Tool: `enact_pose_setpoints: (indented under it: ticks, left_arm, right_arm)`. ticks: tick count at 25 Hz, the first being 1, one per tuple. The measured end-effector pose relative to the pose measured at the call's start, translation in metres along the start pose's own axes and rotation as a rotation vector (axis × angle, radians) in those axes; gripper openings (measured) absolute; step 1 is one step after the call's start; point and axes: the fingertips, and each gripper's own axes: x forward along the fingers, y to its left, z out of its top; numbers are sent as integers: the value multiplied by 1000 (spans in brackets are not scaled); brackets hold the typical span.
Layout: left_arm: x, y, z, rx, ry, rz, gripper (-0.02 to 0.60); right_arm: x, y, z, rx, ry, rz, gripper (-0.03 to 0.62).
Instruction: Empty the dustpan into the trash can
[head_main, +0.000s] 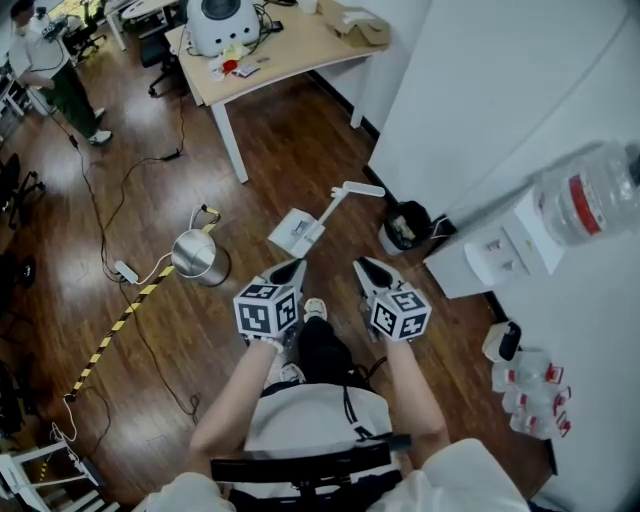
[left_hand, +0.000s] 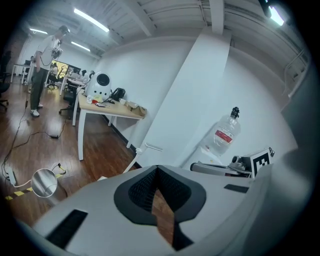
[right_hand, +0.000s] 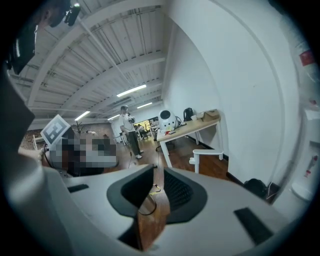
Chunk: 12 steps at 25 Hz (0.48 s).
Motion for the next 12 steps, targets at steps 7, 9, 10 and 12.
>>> enact_pose_setpoints:
  ticks: [7, 9, 10, 12]
  left_arm:
    - [72, 20, 16, -7, 58, 5, -11]
    - [89, 29, 18, -14, 69, 9, -11]
    - [96, 33, 18, -19, 75, 12, -11]
    - [109, 42, 17, -32, 90, 19, -11]
  right_arm:
    - [79, -62, 3, -8, 33, -20, 216]
    - [101, -74, 3, -31, 46, -22, 232]
    - [112, -80, 2, -41, 53, -20, 247]
    - [133, -92, -4, -48, 69, -8, 280]
